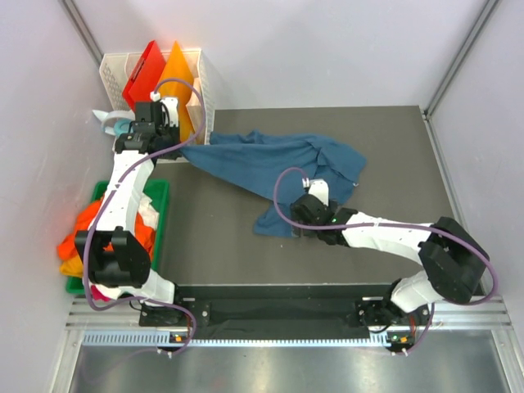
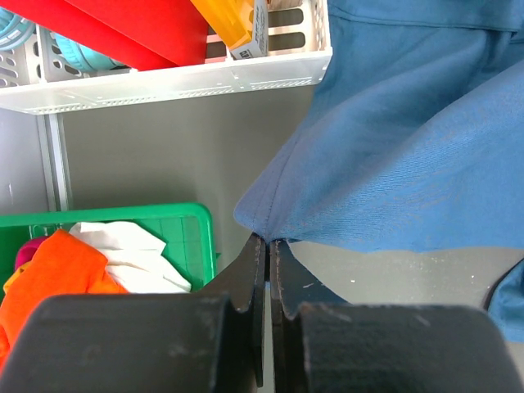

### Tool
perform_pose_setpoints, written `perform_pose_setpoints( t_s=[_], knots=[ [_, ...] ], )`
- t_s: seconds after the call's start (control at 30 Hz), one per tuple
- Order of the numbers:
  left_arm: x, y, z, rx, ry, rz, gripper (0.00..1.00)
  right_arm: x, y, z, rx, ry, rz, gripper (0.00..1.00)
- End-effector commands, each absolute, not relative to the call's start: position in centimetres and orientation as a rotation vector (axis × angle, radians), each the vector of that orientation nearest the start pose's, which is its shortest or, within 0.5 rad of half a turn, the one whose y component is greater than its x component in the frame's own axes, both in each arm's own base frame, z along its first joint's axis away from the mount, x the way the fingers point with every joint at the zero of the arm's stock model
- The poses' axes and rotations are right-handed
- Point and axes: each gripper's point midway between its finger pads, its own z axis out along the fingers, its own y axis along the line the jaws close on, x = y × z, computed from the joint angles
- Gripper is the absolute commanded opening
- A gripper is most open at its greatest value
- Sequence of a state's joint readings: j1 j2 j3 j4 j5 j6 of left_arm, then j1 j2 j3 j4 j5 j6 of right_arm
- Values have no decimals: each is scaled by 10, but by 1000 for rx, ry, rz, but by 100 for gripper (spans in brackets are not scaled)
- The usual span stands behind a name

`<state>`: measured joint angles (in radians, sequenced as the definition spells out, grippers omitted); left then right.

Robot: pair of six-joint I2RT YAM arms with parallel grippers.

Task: Fold and stack the t-shirts
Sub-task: Flatten out the tshirt

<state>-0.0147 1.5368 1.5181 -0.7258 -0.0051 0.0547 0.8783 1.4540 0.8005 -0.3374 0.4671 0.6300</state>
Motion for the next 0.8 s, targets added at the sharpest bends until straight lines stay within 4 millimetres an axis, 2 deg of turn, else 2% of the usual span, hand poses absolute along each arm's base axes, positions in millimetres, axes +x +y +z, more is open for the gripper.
perform_pose_setpoints(
  t_s=[0.0,0.17,0.3,0.37,0.43,0.47,0.53,0.57,0.67,0.73,0.77],
  knots=[
    [419,0,246,77,2257,42,0,259,250,74,-118,2350,221,87],
    [419,0,246,80,2255,39,0,256,257,62,-125,2376,221,87],
    [419,2,248,89,2251,56,0,261,264,72,-94,2340,264,86],
    [418,4,252,91,2240,72,0,270,254,90,-44,2276,218,86],
    [418,6,255,92,2229,86,0,281,231,103,20,2229,134,86],
    [418,8,259,88,2220,97,0,295,212,108,88,2222,108,86],
    [418,9,265,86,2207,104,0,304,191,104,137,2265,78,85],
    [418,9,267,82,2202,105,0,314,174,96,157,2284,24,84],
    [418,7,272,81,2197,84,0,329,158,87,163,2310,-44,83],
    [417,4,272,82,2199,67,0,338,158,87,178,2310,-40,83],
    [416,4,271,83,2200,63,0,341,156,79,184,2330,-49,83]
  ],
)
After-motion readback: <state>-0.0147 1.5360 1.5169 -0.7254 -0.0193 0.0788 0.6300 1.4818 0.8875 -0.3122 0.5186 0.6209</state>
